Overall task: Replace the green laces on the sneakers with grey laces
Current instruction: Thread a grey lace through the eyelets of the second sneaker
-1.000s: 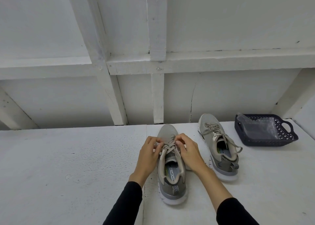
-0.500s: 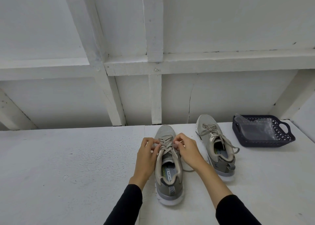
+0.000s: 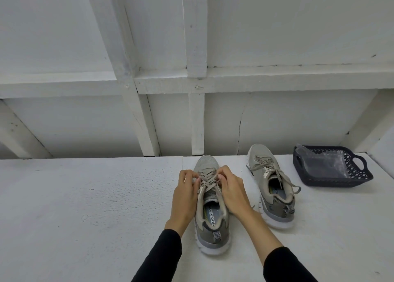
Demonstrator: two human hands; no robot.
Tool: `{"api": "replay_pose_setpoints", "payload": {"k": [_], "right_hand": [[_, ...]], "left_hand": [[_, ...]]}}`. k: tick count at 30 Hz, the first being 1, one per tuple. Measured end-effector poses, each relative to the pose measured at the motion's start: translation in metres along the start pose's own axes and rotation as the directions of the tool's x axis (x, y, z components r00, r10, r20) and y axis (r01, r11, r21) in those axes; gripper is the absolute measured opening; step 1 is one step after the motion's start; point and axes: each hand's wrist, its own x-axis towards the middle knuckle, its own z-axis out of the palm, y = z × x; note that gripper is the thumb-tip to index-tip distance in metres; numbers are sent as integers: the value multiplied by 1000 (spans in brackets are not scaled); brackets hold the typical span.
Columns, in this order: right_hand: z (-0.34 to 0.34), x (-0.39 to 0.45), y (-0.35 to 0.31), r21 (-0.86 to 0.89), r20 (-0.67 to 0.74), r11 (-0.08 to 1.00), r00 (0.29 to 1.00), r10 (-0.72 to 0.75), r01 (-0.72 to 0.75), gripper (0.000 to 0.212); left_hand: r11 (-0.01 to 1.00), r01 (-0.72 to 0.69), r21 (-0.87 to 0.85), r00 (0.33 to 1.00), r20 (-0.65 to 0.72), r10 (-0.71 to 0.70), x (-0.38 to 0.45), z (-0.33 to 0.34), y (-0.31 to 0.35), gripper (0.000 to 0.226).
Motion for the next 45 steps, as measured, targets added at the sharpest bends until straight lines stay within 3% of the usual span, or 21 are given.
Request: {"api": "replay_pose_setpoints", "payload": {"k": [7,16,20,23,27,31,45], "right_hand": [[-2,11,-1,6,71,998,995,68,-69,22],[8,16,-1,-147,-64,978,988,142,-150,15],[8,13,-3,-18,-100,987,982,158,-160,11],[2,15,-3,82,-86,982,980,178,-171,11],[-9,16,3,60,107,990,987,124,-131,16],[-13,13,2,101,138,989,986,94,-108,19],[-1,-2,-7,-39,7,998,999,-45,46,16]], "left_hand": [[990,93,-103,994,63,-86,8,-6,-7,8],[997,41,70,997,-62,-37,8,7,-1,8],[993,114,-41,990,-79,-116,9,6,1,12],[939,239,-247,969,-2,-247,16,-4,0,25],[897,258,-360,956,229,-183,24,-16,-11,16],[886,264,-381,942,301,-151,24,-20,-19,13],[992,-18,-122,986,160,38,12,-17,-3,10]]}}
